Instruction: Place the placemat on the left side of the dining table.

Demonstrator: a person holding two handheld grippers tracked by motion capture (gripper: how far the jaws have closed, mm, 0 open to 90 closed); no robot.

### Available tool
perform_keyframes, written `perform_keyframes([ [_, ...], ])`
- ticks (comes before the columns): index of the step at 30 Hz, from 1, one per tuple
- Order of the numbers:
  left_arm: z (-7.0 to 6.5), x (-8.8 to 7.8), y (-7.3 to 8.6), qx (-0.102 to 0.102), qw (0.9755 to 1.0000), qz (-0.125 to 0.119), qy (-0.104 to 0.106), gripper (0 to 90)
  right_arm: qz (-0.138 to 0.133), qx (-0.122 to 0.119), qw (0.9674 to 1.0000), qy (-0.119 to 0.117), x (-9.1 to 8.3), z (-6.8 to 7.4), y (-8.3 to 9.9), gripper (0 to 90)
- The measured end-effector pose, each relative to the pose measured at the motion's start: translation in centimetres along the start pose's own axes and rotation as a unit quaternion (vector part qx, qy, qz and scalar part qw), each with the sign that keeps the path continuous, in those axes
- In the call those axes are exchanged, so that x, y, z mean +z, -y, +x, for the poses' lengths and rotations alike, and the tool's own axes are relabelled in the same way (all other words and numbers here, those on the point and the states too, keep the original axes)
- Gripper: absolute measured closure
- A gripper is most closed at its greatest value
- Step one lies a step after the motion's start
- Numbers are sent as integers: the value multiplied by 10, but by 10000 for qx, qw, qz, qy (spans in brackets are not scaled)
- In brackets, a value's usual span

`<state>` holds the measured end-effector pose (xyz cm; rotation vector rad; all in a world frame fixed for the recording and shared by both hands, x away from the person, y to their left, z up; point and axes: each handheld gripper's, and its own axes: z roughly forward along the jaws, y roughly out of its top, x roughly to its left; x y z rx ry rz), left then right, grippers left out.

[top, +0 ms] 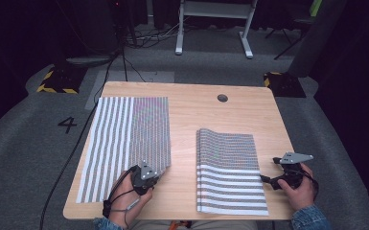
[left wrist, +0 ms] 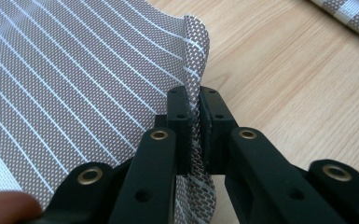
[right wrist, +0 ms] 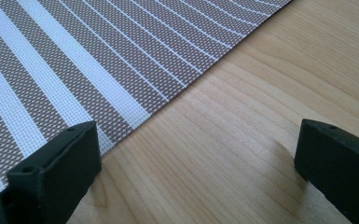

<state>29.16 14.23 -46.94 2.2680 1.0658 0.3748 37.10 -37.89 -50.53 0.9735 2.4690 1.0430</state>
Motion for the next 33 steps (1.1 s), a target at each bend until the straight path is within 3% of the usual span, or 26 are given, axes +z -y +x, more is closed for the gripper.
perform_keyframes([
  [7,3,-7,5,87,9997,108,-192,845,5,4,10000,-3,0,0,0,5],
  [13,6,-11,13,80,9998,158,-86,840,4,5,10000,-2,0,0,0,5],
  [19,4,-10,13,88,9997,180,-127,816,3,7,10000,2,0,0,0,5],
  [20,3,-10,13,44,9998,143,-101,795,4,8,10000,1,0,0,0,5],
  [22,0,-12,12,-100,9999,73,121,668,4,7,10000,1,0,0,0,5],
  [25,-9,-23,6,-68,9996,-59,270,512,5,6,10000,1,0,0,0,5],
  [27,-11,-27,0,-262,9986,-347,296,433,4,8,10000,0,0,0,0,5],
  [29,-5,-23,-4,-421,9978,-515,70,369,4,7,10000,2,0,0,0,5],
  [31,3,-14,-5,-432,9975,-445,-324,347,4,4,10000,2,0,0,0,5],
  [32,3,-14,-5,-432,9975,-445,-324,343,4,4,10000,2,0,0,0,5],
  [33,13,0,-3,-473,9967,-312,-589,328,5,7,10000,0,0,0,0,5],
])
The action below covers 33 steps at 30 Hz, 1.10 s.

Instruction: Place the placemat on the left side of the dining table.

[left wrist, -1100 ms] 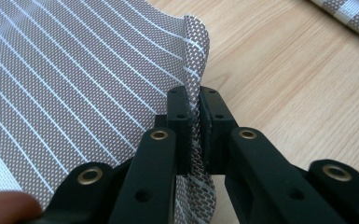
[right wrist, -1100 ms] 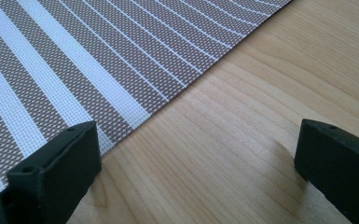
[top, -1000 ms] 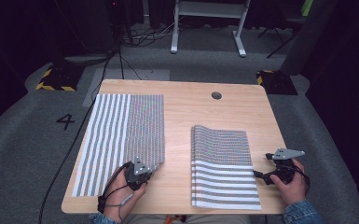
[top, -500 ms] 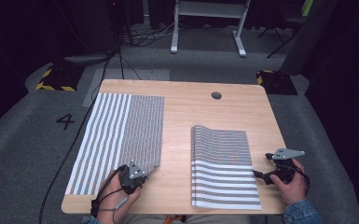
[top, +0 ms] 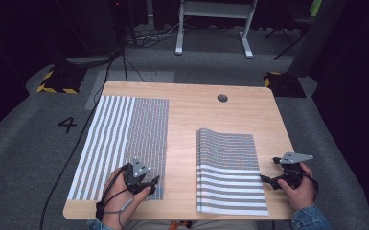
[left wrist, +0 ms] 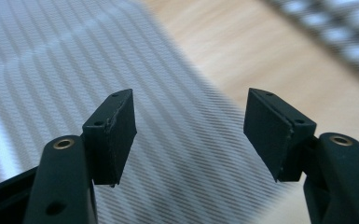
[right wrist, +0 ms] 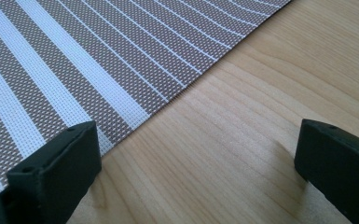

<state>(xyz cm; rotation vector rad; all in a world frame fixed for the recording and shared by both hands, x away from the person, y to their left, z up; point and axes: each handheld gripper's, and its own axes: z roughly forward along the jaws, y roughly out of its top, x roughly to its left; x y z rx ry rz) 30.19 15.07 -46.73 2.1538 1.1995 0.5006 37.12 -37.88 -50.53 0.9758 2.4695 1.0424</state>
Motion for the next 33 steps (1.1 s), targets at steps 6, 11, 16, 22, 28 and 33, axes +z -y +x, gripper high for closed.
perform_keyframes([
  [6,6,22,10,-80,9993,374,-22,291,0,-3,10000,2,0,0,0,5],
  [11,10,24,12,72,9994,248,213,299,-1,-6,10000,0,0,0,0,5],
  [16,17,28,10,205,9981,221,533,296,0,-1,10000,2,0,0,0,5],
  [22,22,32,8,376,9963,180,754,295,-1,-3,10000,3,0,0,0,5],
  [28,26,31,18,489,9953,-204,816,309,-1,-1,10000,1,0,0,0,5],
  [33,26,29,17,555,9948,-102,842,321,-3,-1,10000,2,0,0,0,5],
])
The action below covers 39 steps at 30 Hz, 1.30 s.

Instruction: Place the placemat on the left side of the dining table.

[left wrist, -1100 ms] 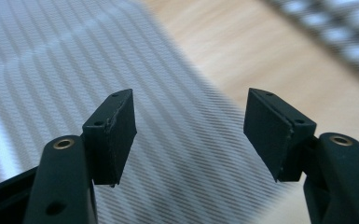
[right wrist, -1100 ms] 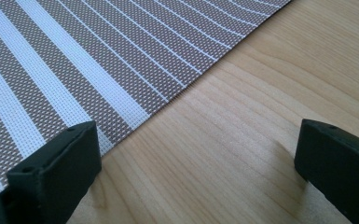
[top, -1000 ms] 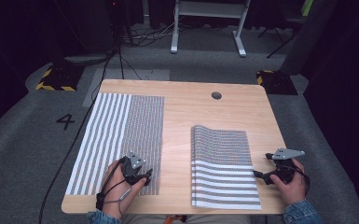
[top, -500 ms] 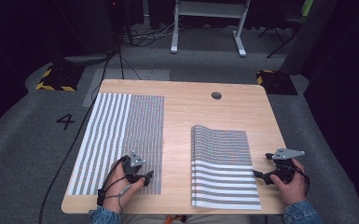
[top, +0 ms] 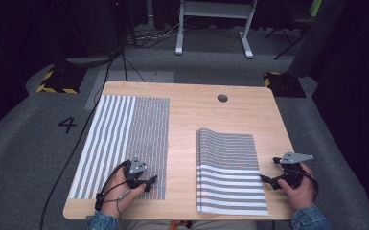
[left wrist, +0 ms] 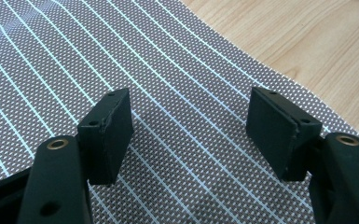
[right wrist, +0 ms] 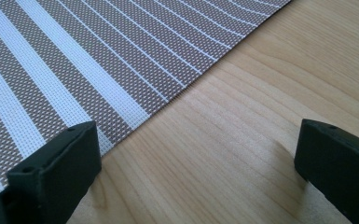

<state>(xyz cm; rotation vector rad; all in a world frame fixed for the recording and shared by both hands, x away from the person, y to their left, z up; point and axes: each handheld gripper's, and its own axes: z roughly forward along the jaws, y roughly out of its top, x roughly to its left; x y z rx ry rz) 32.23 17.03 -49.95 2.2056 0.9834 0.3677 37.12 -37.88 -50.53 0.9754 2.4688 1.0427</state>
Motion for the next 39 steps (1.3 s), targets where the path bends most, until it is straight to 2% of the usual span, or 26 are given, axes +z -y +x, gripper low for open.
perform_keyframes([
  [2,1,-1,1,27,10000,29,11,322,1,0,10000,1,0,0,0,5],
  [3,1,-2,1,-6,9999,58,86,322,1,2,10000,-1,0,0,0,5],
  [7,-1,-3,-1,-87,9999,130,-18,326,2,4,10000,-3,0,0,0,5],
  [9,-4,-4,-4,-302,9992,261,-75,317,1,2,10000,-1,0,0,0,5],
  [10,-4,-4,-4,-302,9992,261,-75,306,1,2,10000,-1,0,0,0,5],
  [11,-6,-4,-6,-389,9988,261,-117,310,1,0,10000,-1,0,0,0,5],
  [13,-11,-8,-13,-330,9993,39,-171,316,0,2,10000,-2,0,0,0,5],
  [19,-29,-24,-28,-188,9989,-353,-243,319,2,0,10000,0,0,0,0,5],
  [23,-45,-29,-38,-42,9987,-445,-236,329,3,5,10000,-3,0,0,0,5],
  [29,-74,-29,-48,109,9982,-581,78,326,3,2,10000,0,0,0,0,5],
  [30,-74,-29,-48,109,9982,-581,78,323,3,2,10000,0,0,0,0,5],
  [31,-82,-26,-51,176,9976,-623,230,321,1,-4,10000,-3,0,0,0,4],
  [32,-86,-24,-51,223,9974,-627,267,321,0,-1,10000,-4,0,0,0,5],
  [36,-100,-16,-48,370,9963,-602,486,314,3,-3,10000,-5,0,0,0,5],
  [37,-100,-16,-48,370,9963,-602,486,314,3,-2,10000,-2,0,0,0,5],
  [38,-104,-10,-44,358,9959,-580,593,312,4,3,10000,-2,0,0,0,5],
  [39,-105,-7,-42,404,9960,-563,557,312,5,6,10000,-4,0,0,0,5],
])
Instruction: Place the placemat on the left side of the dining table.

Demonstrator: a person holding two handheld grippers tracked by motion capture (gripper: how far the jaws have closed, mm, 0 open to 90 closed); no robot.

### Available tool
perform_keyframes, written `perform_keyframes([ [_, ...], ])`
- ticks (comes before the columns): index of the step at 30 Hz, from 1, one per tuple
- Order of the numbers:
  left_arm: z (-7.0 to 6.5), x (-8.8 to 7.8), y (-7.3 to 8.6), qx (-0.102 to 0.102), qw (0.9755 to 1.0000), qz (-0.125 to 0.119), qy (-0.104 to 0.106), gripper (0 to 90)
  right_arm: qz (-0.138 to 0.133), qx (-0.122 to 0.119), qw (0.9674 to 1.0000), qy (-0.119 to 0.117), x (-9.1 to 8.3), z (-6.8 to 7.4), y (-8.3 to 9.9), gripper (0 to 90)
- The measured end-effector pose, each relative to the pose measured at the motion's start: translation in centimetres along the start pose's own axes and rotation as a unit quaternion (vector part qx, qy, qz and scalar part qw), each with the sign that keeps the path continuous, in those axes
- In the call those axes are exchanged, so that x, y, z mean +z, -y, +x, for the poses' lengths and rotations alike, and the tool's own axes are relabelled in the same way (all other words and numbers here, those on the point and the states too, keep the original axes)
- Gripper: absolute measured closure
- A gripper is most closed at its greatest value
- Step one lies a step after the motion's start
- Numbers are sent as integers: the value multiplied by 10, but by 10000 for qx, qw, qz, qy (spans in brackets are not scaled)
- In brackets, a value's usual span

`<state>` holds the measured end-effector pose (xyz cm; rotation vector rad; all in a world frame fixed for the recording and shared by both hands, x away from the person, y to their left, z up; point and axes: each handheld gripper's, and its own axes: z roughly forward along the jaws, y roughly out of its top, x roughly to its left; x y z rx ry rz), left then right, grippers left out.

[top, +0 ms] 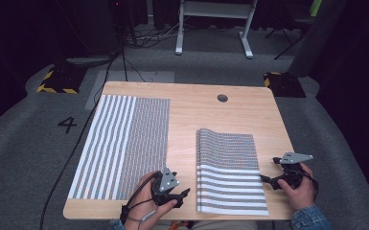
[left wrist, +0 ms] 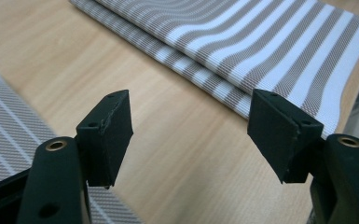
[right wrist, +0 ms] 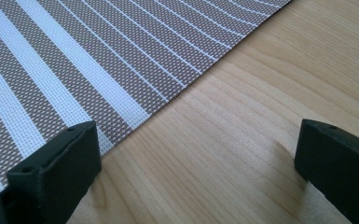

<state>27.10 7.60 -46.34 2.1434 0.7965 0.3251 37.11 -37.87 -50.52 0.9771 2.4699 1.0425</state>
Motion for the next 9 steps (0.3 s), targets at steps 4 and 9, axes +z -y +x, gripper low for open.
perform_keyframes([
  [4,-2,11,13,-67,9998,176,112,311,-2,-6,10000,0,0,0,0,5],
  [9,-3,18,21,-34,9997,183,160,305,-2,-14,10000,1,0,0,0,5],
])
